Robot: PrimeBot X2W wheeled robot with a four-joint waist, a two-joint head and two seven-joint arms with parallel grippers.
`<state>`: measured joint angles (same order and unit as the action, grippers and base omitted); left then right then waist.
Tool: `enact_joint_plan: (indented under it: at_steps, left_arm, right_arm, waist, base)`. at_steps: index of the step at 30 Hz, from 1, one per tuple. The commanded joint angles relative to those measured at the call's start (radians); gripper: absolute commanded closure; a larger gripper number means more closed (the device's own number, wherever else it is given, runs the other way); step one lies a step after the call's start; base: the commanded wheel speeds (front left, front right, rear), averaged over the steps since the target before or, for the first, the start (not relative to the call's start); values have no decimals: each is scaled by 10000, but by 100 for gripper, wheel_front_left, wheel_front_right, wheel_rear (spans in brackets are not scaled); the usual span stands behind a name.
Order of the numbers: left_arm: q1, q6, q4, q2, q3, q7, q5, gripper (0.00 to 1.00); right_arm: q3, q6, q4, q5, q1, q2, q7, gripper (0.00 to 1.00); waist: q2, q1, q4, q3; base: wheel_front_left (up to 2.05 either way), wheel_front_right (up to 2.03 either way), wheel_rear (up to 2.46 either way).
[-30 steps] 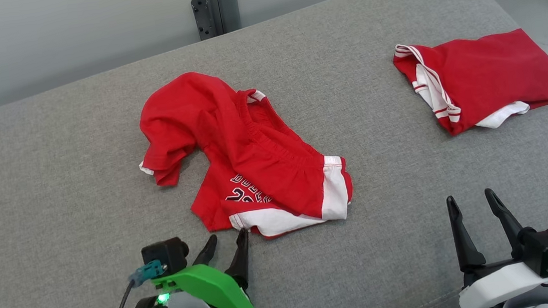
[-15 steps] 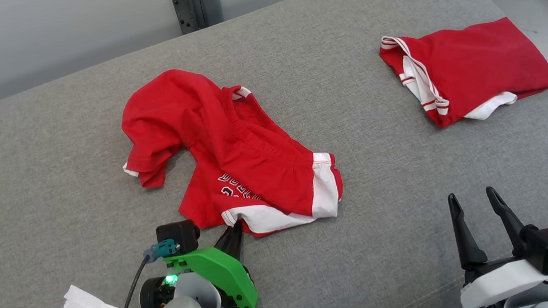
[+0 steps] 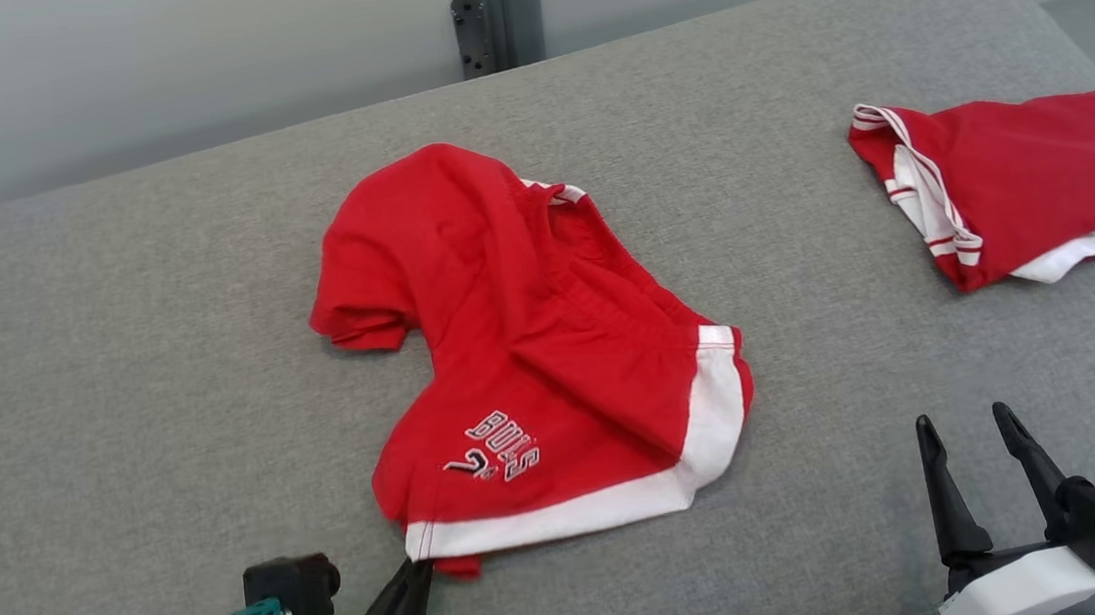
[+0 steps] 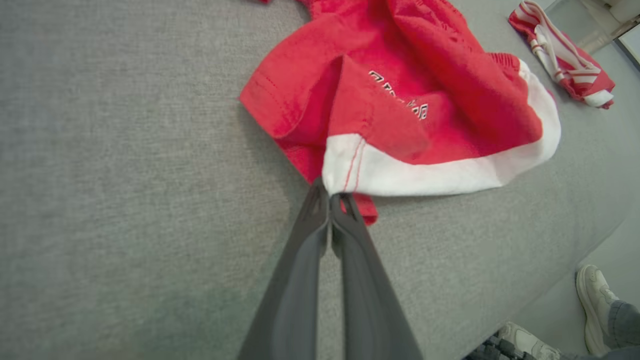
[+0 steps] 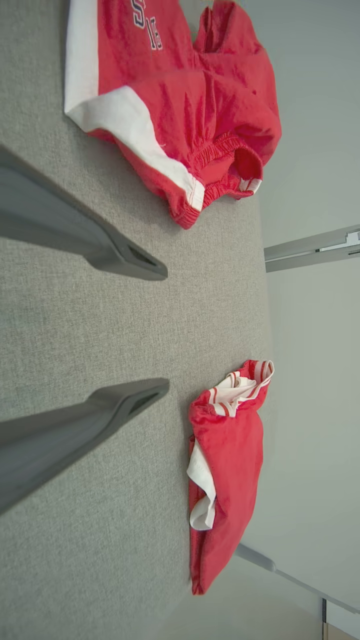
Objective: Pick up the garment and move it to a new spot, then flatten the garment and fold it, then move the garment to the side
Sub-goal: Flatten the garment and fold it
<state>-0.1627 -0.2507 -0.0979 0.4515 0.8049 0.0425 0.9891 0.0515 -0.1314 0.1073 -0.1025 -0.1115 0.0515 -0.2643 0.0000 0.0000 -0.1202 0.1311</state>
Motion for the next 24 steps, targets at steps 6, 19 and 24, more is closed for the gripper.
enact_joint_plan:
  at_steps: [6,19,24]
  left_arm:
    - [999,-506,225,403,-31,65,120,100]
    - [1556,-608,179,296,-578,1408,100,0]
    - [2116,-1211,324,554,-1155,2095,-615,0]
  right_arm:
    - [-87,15,10,126,-26,123,2,0]
    - [-89,15,-35,201,-222,262,2,0]
    - [171,15,-278,269,-251,348,2,0]
  waist:
    - [0,0,765,-209]
    - [0,0,857,-568]
    - [0,0,742,-757]
  base:
    - [0,0,0]
    - [0,0,0]
    - [0,0,0]
